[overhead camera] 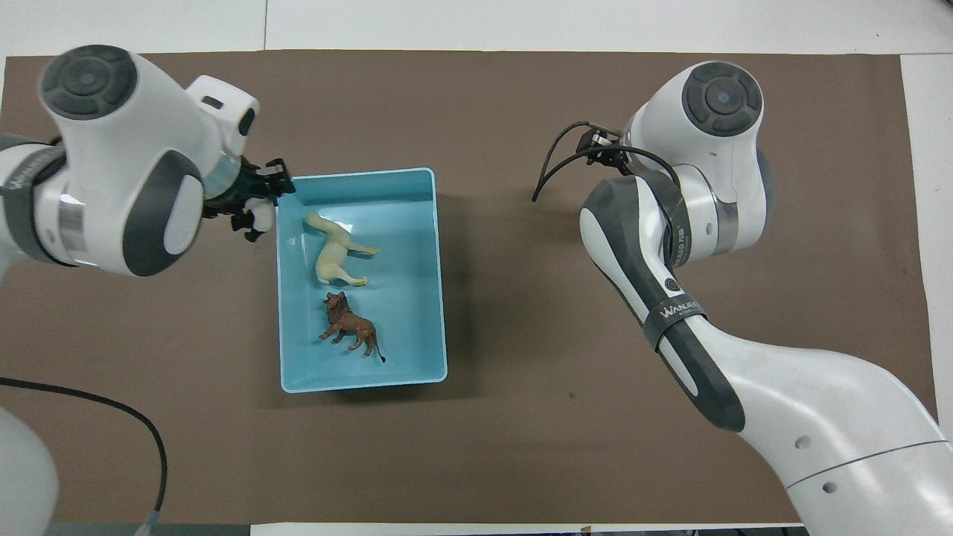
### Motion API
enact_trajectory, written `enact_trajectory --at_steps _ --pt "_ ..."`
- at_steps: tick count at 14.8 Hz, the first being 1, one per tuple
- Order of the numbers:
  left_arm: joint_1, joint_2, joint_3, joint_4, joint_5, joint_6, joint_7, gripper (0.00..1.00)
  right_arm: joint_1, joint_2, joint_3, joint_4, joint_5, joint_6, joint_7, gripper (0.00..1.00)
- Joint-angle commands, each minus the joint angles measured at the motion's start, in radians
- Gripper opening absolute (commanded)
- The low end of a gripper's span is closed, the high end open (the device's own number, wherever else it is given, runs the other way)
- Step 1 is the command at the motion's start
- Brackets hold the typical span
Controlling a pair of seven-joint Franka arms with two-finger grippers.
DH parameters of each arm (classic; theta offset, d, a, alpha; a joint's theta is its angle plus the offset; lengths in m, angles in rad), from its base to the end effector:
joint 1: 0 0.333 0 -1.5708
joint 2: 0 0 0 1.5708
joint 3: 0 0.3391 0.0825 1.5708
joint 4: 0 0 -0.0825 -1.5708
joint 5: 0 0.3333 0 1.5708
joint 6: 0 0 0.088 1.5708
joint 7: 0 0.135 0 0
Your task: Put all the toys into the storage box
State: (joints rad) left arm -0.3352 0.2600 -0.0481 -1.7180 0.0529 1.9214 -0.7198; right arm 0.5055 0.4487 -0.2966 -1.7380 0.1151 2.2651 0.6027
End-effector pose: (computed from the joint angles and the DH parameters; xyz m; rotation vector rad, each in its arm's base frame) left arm 0.5461 -0.2122 0.4437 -3.0416 -0.4880 0.0441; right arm 0.6193 0.1587 0.3602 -3.0569 0.6661 -0.1649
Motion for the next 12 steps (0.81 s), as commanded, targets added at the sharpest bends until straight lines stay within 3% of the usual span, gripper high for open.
enact_trajectory --at_steps 1,6,9,10,11,12 --pt "-0.062 -0.062 0.025 -0.123 -0.019 0.050 -0.055 1.00 -0.012 -0.073 0.016 -0.126 0.002 0.042 -0.062 1.00" --pt "-0.045 -0.094 0.036 -0.082 -0.018 0.022 -0.038 1.00 -0.013 -0.082 0.016 -0.239 0.003 0.166 -0.262 1.00" --pt "0.074 -0.119 0.036 0.021 -0.021 -0.123 0.228 1.00 -0.013 -0.073 0.016 -0.247 0.003 0.195 -0.265 1.00" --pt "0.109 -0.125 0.039 0.065 -0.022 -0.216 0.296 1.00 -0.013 -0.071 0.016 -0.258 0.003 0.215 -0.265 0.62" --pt "0.154 -0.148 0.034 0.096 -0.022 -0.304 0.383 1.00 -0.013 -0.071 0.016 -0.258 0.003 0.209 -0.258 0.01" --pt "0.183 -0.180 0.034 0.106 -0.022 -0.364 0.486 1.00 -0.013 -0.073 0.016 -0.256 0.003 0.200 -0.250 0.00"
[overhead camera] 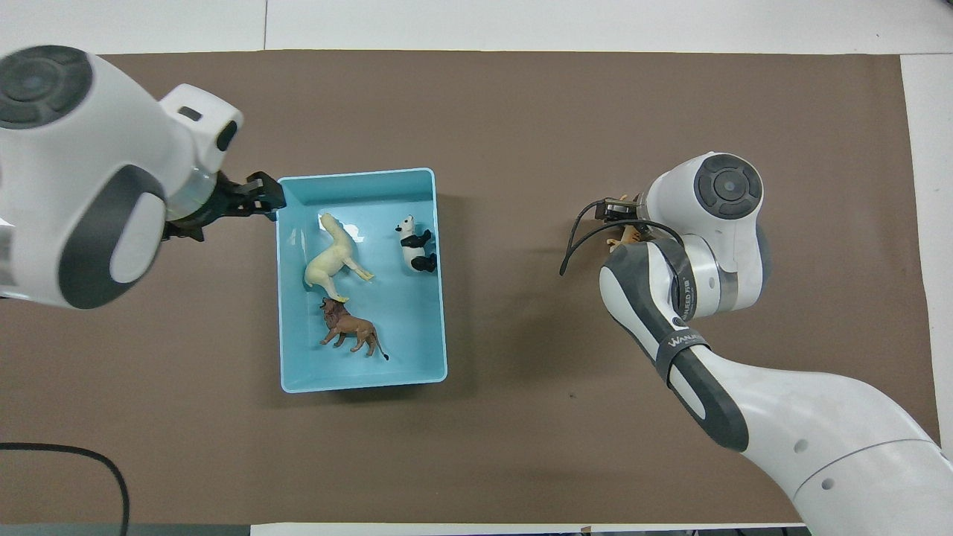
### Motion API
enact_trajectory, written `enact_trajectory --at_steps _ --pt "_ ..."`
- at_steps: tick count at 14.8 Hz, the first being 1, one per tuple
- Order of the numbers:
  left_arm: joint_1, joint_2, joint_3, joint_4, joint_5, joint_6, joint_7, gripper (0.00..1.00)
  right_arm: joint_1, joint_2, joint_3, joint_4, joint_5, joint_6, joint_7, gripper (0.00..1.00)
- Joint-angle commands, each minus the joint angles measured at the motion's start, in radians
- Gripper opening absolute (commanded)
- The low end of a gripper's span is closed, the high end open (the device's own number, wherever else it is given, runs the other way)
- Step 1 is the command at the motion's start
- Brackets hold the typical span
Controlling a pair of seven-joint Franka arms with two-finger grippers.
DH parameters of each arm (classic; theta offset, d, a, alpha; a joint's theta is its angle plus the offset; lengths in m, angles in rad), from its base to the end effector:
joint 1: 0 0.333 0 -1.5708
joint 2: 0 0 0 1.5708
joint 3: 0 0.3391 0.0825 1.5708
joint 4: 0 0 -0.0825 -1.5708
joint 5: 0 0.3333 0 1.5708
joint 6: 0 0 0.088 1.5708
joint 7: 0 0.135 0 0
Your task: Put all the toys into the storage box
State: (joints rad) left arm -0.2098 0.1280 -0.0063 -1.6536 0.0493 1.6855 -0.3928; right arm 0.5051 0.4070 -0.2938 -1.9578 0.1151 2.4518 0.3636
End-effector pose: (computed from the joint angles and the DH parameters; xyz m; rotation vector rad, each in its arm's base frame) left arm 0.5317 -0.1103 0.5270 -3.0540 -0.2582 0.1186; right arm 0.5859 0.1397 0.3144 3.1158 -0.3260 0.1778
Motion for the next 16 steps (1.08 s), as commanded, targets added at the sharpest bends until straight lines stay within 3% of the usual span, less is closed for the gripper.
enact_trajectory --at_steps 1,3,5,8,10,12,16 --pt "0.064 -0.098 -0.004 0.037 -0.017 -0.169 0.237 1.00 -0.013 -0.031 0.013 -0.032 0.003 0.001 -0.009 0.00" --pt "0.075 -0.155 0.003 0.032 -0.014 -0.255 0.331 1.00 -0.005 -0.031 0.013 -0.015 0.017 -0.008 0.006 0.00" --pt "0.079 -0.157 0.002 0.041 -0.016 -0.265 0.342 1.00 0.000 -0.028 0.016 0.061 0.021 -0.101 0.018 0.00" --pt "0.111 -0.142 -0.009 0.041 -0.032 -0.247 0.351 1.00 0.004 0.010 0.056 0.396 0.067 -0.401 0.147 0.00" --pt "0.135 -0.143 -0.033 0.038 -0.039 -0.260 0.351 1.00 0.041 0.086 0.132 0.624 0.084 -0.482 0.284 0.00" --pt "0.138 -0.151 -0.034 0.032 -0.040 -0.257 0.353 1.00 0.134 0.162 0.142 0.762 0.087 -0.398 0.418 0.00" --pt "0.138 -0.160 -0.027 0.014 -0.039 -0.256 0.342 1.00 0.265 0.219 0.142 0.766 0.087 -0.248 0.428 0.00"
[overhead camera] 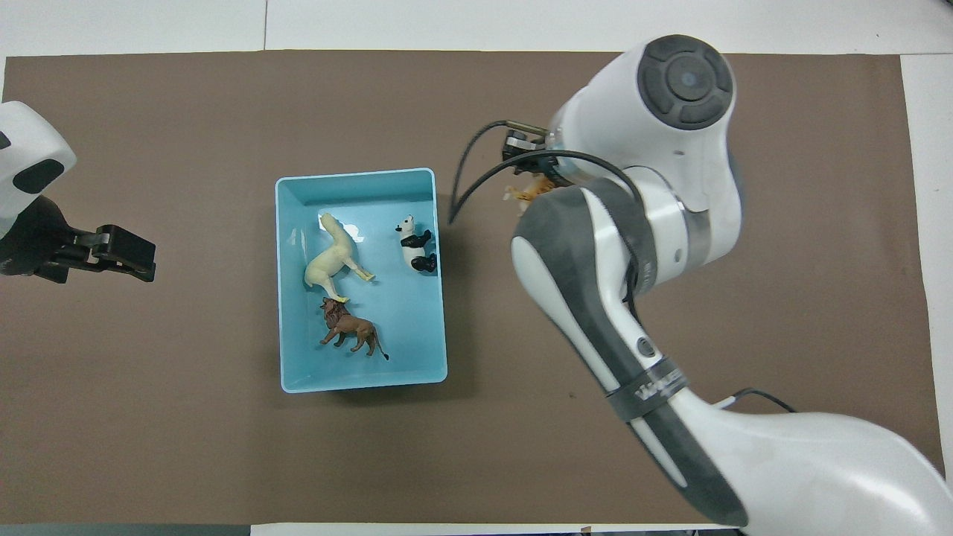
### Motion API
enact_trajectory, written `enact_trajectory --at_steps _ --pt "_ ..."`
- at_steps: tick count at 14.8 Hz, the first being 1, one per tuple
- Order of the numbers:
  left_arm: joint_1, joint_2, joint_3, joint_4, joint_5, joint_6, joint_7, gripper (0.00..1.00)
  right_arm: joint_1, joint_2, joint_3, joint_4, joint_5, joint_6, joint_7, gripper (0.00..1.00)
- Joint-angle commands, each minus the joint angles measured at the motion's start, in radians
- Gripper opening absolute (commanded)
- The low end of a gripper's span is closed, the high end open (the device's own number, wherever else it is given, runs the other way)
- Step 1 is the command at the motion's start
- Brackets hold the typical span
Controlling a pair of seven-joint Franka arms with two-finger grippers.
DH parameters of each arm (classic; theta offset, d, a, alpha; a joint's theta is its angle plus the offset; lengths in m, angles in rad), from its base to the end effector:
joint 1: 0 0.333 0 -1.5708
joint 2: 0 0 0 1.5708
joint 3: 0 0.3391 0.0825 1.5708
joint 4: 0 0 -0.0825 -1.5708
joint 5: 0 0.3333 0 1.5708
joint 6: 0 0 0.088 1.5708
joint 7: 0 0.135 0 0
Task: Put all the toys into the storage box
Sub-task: 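Lower the tan tiger into the blue box and open the right gripper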
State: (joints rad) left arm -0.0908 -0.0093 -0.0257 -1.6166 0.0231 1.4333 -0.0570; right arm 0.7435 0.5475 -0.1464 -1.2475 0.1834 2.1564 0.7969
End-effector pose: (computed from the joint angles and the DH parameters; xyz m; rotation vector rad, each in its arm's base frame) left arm 0.4759 -0.0524 0.5950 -3.0906 0.0901 0.2655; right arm 0.5727 0.4367 0.4939 -2.7948 0.3336 -0.3100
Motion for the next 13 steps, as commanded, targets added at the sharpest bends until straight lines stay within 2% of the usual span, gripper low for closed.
enact_trajectory --at_steps 1,2,4,5,6,8,11,13 --pt "0.017 -0.023 -0.011 -0.025 -0.012 -0.005 0.006 1.00 0.052 0.100 -0.004 0.056 0.019 0.080 -0.002 0.00" --pt "0.017 -0.024 -0.011 -0.029 -0.012 -0.001 0.008 1.00 0.075 0.127 -0.004 0.056 0.021 0.120 0.007 0.00" --pt "0.019 -0.017 -0.010 -0.023 -0.006 0.050 0.023 1.00 0.112 0.134 -0.005 0.051 0.024 0.149 0.027 0.00" --pt "0.019 -0.017 -0.010 -0.025 -0.006 0.053 0.025 1.00 0.114 0.127 -0.005 0.040 0.024 0.139 0.030 0.12" --pt "0.017 -0.020 -0.010 -0.029 -0.005 0.047 0.025 1.00 0.119 0.126 -0.005 0.037 0.028 0.135 0.044 0.99" --pt "0.016 -0.028 -0.008 -0.042 -0.005 0.039 0.023 1.00 0.135 0.130 -0.005 0.046 0.018 0.123 0.161 1.00" --pt "0.017 -0.029 -0.008 -0.040 -0.005 0.050 0.016 1.00 0.123 0.118 -0.016 0.068 0.019 0.062 0.209 1.00" --pt "0.017 -0.029 -0.008 -0.040 -0.005 0.044 0.016 1.00 0.096 0.039 -0.048 0.066 0.008 -0.004 0.223 1.00"
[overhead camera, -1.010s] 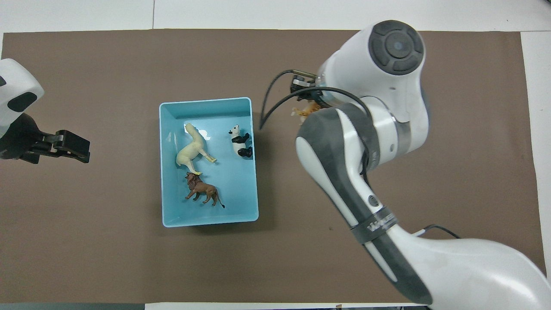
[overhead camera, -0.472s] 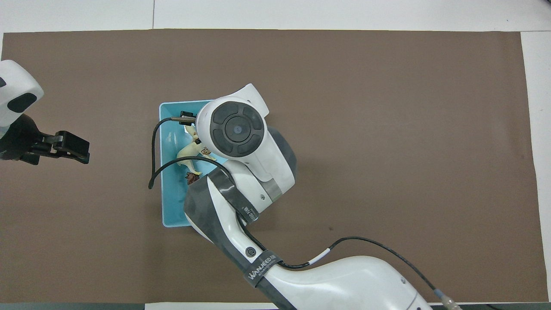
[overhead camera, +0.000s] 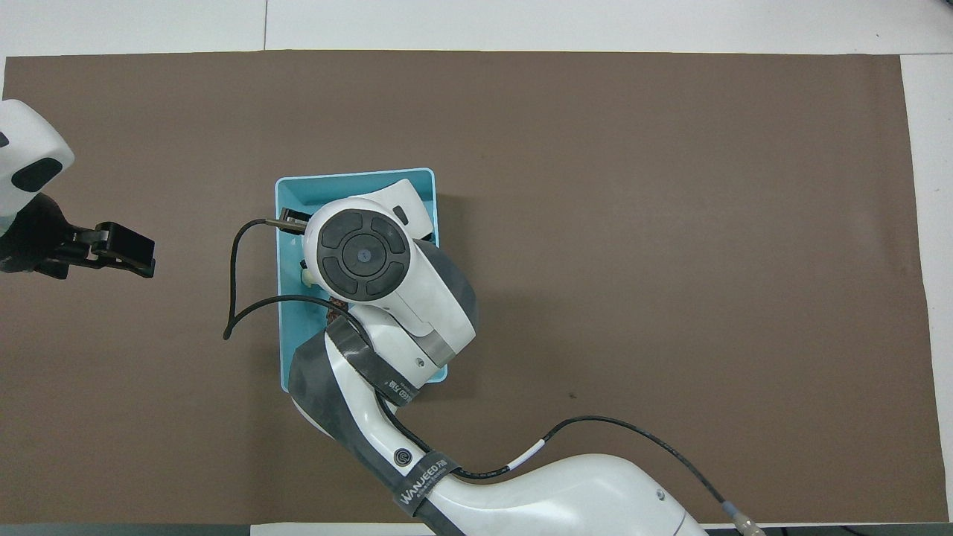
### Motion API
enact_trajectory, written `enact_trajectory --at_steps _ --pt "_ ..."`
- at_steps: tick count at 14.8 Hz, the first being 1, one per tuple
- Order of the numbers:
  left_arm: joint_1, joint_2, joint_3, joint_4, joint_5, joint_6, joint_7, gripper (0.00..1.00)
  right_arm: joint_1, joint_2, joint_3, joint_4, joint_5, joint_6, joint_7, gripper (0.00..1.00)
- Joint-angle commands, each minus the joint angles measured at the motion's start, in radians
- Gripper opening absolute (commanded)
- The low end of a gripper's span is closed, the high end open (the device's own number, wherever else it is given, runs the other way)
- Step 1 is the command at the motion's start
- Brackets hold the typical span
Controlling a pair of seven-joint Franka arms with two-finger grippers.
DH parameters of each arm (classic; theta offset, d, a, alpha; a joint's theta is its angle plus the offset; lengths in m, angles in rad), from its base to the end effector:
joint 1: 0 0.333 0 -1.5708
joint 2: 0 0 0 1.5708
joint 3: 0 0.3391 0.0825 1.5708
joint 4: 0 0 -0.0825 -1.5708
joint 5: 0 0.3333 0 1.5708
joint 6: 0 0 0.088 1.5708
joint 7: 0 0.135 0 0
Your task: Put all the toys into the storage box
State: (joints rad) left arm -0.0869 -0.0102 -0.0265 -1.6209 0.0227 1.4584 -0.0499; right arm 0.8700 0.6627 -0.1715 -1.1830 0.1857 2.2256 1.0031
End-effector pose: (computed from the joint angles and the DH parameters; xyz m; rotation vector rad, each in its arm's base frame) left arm 0.4791 -0.0513 0.5953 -3.0961 0.0970 0.2326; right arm 0.5403 0.5178 0.4503 -2.7508 0.4613 -0.2868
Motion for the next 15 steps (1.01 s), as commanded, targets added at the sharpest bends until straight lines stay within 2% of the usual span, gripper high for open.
enact_trajectory --at_steps 1,3,5,9,12,15 --pt "0.013 -0.028 -0.007 -0.036 -0.004 0.022 0.007 1.00 -0.046 -0.110 -0.045 -0.012 -0.002 -0.086 0.011 1.00" --pt "0.013 -0.028 -0.007 -0.036 -0.004 0.022 0.007 1.00 -0.104 -0.188 -0.107 -0.039 -0.018 -0.171 -0.029 1.00" --pt "0.013 -0.028 -0.007 -0.036 -0.004 0.022 0.007 1.00 -0.210 -0.233 -0.134 -0.050 -0.020 -0.266 -0.249 1.00" --pt "0.013 -0.028 -0.007 -0.036 -0.004 0.022 0.007 1.00 -0.423 -0.262 -0.138 -0.053 -0.020 -0.423 -0.732 1.00" --pt "0.013 -0.028 -0.007 -0.036 -0.004 0.022 0.007 1.00 -0.538 -0.278 -0.138 -0.067 -0.020 -0.498 -0.934 1.00" --pt "0.013 -0.028 -0.007 -0.036 -0.004 0.022 0.007 1.00 -0.638 -0.339 -0.138 -0.159 -0.018 -0.530 -1.093 1.00"
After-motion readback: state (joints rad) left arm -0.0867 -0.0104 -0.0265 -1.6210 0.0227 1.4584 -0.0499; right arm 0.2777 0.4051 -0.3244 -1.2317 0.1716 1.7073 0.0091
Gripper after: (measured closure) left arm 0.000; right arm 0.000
